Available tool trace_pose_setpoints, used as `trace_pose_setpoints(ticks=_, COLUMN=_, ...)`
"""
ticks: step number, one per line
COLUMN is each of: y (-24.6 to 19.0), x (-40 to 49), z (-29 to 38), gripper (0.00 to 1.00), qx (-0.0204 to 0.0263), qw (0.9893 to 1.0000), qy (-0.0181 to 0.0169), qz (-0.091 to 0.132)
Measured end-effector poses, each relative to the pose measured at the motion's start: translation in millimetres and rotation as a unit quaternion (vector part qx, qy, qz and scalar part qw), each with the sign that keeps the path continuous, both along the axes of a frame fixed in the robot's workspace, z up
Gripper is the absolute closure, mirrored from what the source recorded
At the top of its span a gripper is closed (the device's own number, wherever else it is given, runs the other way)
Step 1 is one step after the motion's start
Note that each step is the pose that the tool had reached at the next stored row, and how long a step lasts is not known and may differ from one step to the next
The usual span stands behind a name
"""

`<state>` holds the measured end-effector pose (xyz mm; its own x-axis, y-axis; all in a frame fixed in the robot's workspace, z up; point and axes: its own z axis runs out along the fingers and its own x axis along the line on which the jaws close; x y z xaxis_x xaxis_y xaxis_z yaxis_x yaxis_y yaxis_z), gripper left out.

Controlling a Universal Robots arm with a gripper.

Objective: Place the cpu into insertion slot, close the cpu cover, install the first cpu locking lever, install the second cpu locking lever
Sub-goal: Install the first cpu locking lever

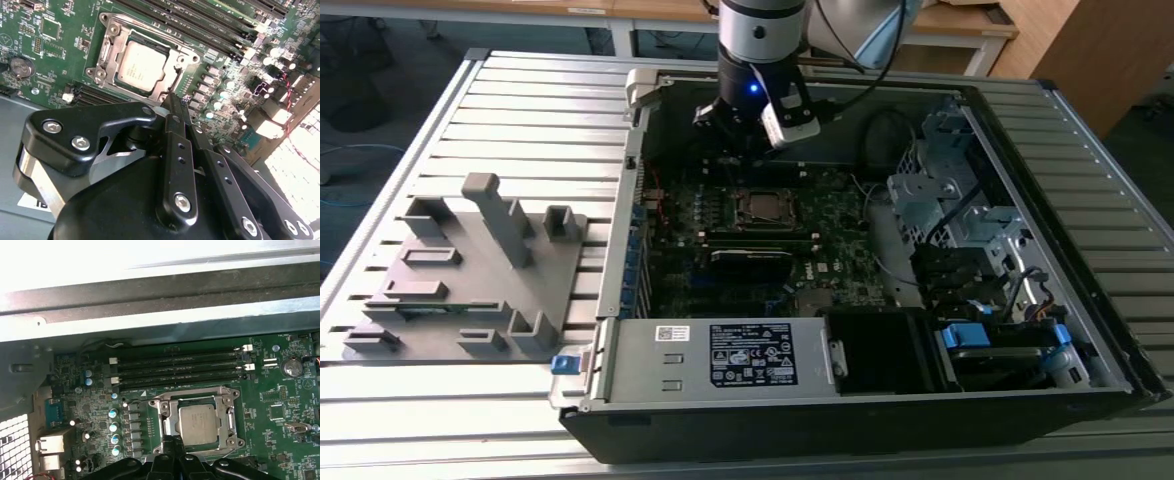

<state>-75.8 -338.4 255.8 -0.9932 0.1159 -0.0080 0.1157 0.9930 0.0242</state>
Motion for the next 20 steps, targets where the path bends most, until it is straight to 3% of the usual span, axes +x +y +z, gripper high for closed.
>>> trace_pose_setpoints(ticks=14, y=-0.7, x=-13.7, z=-0.1, gripper=0.9, qx=0.0, qw=1.0, qy=-0.0001, qz=0.0)
trace_pose_setpoints(ticks=20, y=-0.8, x=-13.8, z=7.2, gripper=0.9, qx=0.0, qw=1.0, qy=0.0, qz=0.0)
